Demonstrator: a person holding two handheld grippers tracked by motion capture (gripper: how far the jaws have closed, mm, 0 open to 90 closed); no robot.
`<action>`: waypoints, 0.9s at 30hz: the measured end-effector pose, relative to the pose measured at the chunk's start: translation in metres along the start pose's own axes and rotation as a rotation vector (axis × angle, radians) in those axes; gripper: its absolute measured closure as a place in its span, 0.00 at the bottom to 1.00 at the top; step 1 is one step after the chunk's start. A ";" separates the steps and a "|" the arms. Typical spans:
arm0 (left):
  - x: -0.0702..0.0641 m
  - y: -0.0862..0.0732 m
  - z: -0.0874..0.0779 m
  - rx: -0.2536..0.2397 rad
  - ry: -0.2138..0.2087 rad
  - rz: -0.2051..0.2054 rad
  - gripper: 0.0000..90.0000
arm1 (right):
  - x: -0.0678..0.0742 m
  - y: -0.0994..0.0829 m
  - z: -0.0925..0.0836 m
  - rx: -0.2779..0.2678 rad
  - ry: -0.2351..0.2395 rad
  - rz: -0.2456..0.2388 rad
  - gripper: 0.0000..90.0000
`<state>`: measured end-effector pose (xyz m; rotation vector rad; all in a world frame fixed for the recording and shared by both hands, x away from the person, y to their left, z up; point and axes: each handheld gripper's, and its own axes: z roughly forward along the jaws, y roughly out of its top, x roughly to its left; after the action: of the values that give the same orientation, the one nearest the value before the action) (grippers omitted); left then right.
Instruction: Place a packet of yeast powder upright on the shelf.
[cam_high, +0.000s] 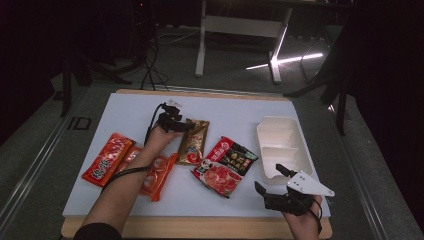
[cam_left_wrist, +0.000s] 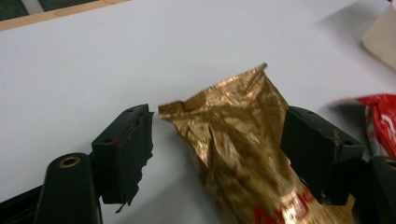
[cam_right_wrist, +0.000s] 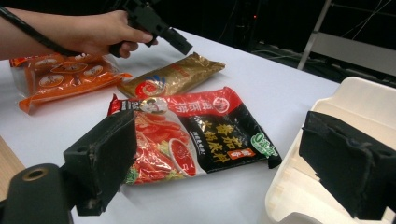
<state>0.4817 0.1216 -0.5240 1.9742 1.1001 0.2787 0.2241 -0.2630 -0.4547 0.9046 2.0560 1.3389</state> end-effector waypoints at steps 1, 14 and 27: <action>0.001 0.001 0.002 -0.001 -0.001 -0.007 0.28 | 0.000 0.000 0.000 0.002 0.001 0.001 0.12; 0.007 -0.004 0.030 0.057 -0.001 -0.034 0.35 | -0.001 -0.002 0.002 0.009 0.006 0.008 0.13; 0.001 -0.003 0.031 0.113 -0.059 -0.038 0.65 | 0.000 -0.001 0.003 0.019 0.012 0.005 0.14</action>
<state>0.4973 0.1055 -0.5460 2.0444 1.1360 0.1397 0.2262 -0.2619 -0.4569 0.9125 2.0797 1.3328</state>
